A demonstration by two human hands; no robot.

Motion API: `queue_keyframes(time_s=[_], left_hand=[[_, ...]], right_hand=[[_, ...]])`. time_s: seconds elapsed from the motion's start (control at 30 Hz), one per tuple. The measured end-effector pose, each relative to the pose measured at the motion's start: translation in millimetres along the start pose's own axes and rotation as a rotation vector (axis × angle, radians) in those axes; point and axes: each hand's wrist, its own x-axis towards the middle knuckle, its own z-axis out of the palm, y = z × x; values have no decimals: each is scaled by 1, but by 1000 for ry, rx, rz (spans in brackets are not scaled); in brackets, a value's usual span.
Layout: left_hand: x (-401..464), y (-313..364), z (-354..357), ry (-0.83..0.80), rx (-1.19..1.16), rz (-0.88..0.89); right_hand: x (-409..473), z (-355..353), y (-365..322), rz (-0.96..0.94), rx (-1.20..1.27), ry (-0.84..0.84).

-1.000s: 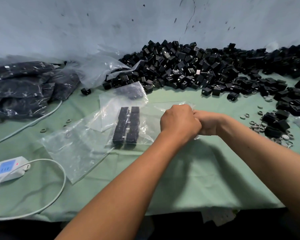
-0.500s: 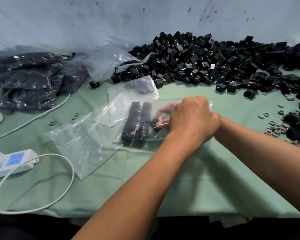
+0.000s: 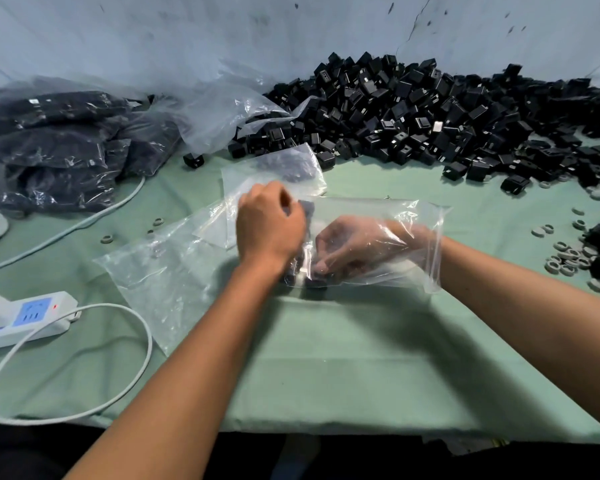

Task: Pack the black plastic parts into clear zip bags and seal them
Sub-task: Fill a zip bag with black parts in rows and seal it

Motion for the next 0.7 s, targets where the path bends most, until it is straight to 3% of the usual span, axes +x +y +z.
queue_keyframes(time_s=[0.17,0.37,0.57,0.7], left_hand=[[7,-49,-5,-54,-18,-164],[1,-50,3,-137,2,-116],[-6,-51,1,-169,64,-91],[-16,-42,1,-142,113,-161]], right_hand=[[4,0,-1,-29,-5,-68],[5,4,0,-118,-85,-36],[5,-6,4,-58,-177,35],[-13,-33,10,-80,178,-139]])
